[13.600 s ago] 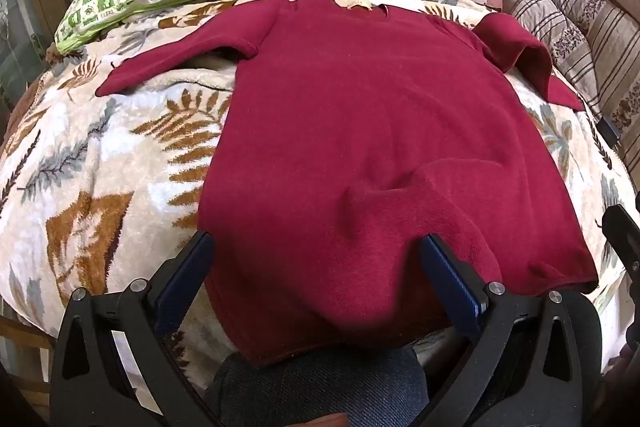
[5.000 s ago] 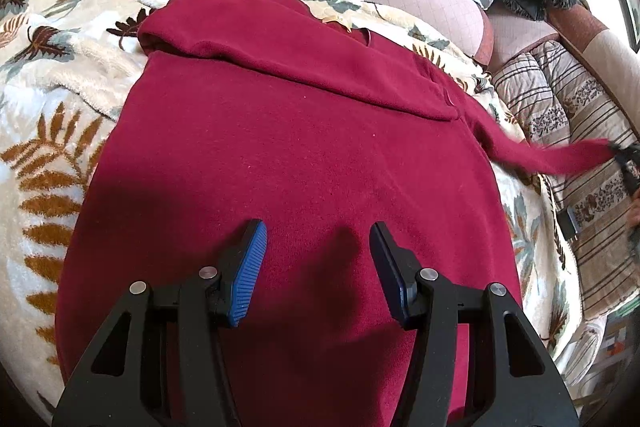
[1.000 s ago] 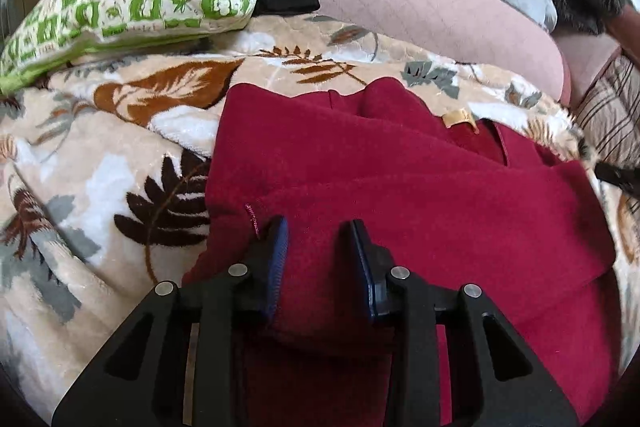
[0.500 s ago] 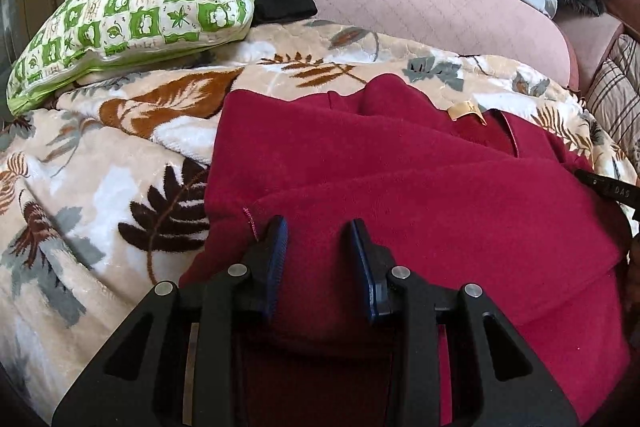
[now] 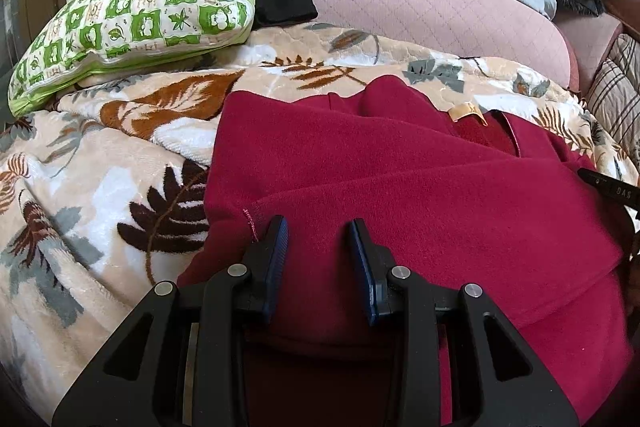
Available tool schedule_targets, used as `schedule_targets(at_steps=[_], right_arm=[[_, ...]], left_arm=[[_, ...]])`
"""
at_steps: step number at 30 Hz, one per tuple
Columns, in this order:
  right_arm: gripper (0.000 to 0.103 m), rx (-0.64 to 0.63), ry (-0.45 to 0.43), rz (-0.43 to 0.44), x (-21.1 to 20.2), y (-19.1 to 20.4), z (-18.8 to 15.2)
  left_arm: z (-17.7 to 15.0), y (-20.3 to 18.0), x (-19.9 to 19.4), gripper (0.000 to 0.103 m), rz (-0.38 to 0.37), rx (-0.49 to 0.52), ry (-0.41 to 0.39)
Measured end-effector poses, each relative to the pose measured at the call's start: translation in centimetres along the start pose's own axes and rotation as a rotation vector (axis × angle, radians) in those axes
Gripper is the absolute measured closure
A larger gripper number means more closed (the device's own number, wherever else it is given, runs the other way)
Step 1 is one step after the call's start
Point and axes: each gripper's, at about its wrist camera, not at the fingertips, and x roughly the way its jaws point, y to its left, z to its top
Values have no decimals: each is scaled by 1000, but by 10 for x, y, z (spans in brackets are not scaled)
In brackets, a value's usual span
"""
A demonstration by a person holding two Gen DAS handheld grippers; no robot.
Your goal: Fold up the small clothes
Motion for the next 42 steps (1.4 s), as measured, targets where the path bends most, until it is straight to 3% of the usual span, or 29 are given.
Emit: schedule_targets(at_steps=[7, 12, 14, 16, 18, 20, 22, 23, 24, 28, 31, 35, 37, 38, 42], right_arm=[[95, 20, 33, 16, -3, -1, 7], [94, 106, 33, 101, -4, -16, 5], [94, 131, 64, 73, -7, -14, 11], [93, 78, 35, -25, -26, 10, 21], [93, -34, -6, 51, -40, 43, 26], [93, -124, 16, 128, -39, 78, 25], [92, -168, 75, 104, -20, 93, 17], [91, -177, 137, 70, 3, 93, 6], [91, -163, 79, 89, 3, 90, 2], [91, -83, 89, 160, 4, 76, 6], [91, -70, 79, 151, -12, 71, 9], [88, -110, 19, 102, -57, 69, -23], [86, -99, 79, 97, -54, 61, -44], [86, -86, 54, 122, -56, 56, -49], [86, -119, 81, 112, -52, 59, -42]], left_arm=[[0, 0, 0, 71, 5, 2, -5], [6, 3, -1, 72, -18, -15, 14], [4, 6, -3, 72, -37, -36, 11], [3, 6, -3, 71, -44, -43, 8], [4, 7, -3, 71, -42, -42, 7], [3, 8, -2, 71, -46, -45, 8], [2, 7, -3, 71, -46, -45, 3], [2, 6, -3, 71, -44, -43, 2], [1, 6, -2, 71, -45, -44, 0], [1, 6, -2, 71, -38, -37, 0], [1, 6, -3, 71, -44, -42, 3], [1, 6, -2, 71, -39, -36, 1], [1, 5, -1, 71, -39, -36, 4], [2, 6, -1, 71, -40, -37, 8], [1, 7, 0, 71, -54, -49, 18]])
